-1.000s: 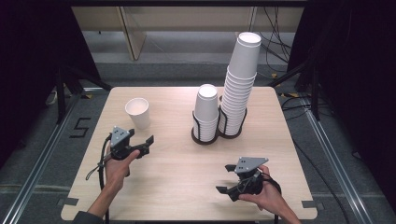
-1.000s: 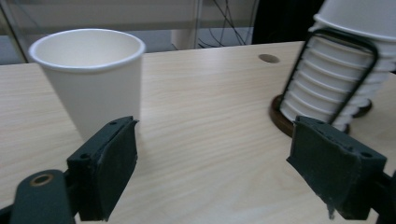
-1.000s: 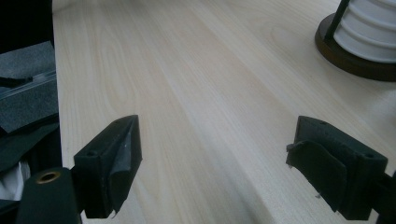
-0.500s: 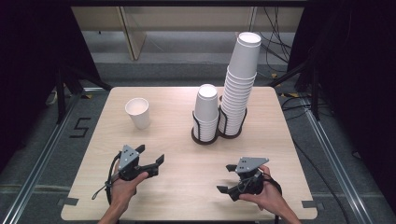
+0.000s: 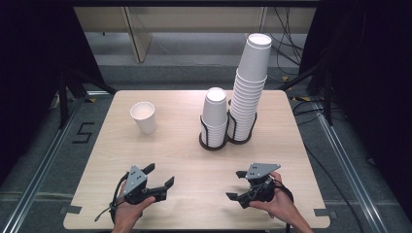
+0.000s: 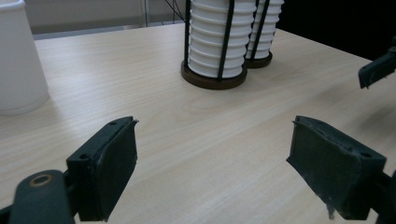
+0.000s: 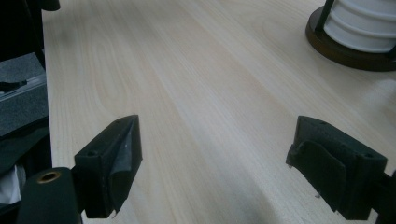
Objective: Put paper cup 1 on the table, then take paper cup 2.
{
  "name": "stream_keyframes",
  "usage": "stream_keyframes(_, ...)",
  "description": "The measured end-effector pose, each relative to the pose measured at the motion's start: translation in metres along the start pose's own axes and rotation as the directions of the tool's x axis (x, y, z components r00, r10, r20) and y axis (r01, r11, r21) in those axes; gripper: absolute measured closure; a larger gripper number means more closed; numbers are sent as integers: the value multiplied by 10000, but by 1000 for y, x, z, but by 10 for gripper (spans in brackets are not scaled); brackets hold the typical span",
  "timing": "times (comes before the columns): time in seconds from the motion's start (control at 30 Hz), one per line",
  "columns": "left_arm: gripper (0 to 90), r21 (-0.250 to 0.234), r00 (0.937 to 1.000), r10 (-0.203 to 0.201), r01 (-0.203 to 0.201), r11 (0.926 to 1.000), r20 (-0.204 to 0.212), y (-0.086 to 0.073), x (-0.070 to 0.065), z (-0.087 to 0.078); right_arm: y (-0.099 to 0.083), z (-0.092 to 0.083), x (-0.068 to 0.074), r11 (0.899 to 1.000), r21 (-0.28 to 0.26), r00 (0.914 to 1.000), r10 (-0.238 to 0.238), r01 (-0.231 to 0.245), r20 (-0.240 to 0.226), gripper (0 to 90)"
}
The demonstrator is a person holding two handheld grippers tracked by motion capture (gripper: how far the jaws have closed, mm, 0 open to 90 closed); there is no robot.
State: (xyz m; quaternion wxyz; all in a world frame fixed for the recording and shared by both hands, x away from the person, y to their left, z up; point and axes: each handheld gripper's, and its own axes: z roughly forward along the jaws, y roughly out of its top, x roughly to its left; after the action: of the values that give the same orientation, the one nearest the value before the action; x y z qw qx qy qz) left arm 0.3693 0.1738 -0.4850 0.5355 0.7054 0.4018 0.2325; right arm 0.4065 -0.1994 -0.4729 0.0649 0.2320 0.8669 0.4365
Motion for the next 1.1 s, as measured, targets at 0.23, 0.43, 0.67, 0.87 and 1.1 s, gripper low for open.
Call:
stream_keyframes(0.23, 146, 176, 9981, 399, -408, 9990, 463, -5, -21, -4, 0, 2, 1, 10000, 53, 10000, -41, 41, 29, 172)
stream_keyframes(0.43, 146, 93, 9953, 632, -641, 9979, 737, -8, -32, -6, 3, -3, 1, 9998, -148, 9997, -102, 105, 200, 173)
stream_keyframes(0.67, 146, 50, 9922, 887, -894, 9960, 882, -7, -40, -8, 13, -16, -3, 9982, -582, 9978, 188, -151, 639, 177)
stream_keyframes(0.87, 146, 209, 9884, 1159, -1185, 9927, 978, -9, -43, -6, 30, -42, -15, 9895, -1387, 9825, 651, -409, 1747, 187)
stream_keyframes(1.1, 146, 165, 9902, 1040, -1060, 9942, 930, -10, -40, -5, 55, -79, -30, 9725, -2143, 9495, 1501, -916, 2755, 187)
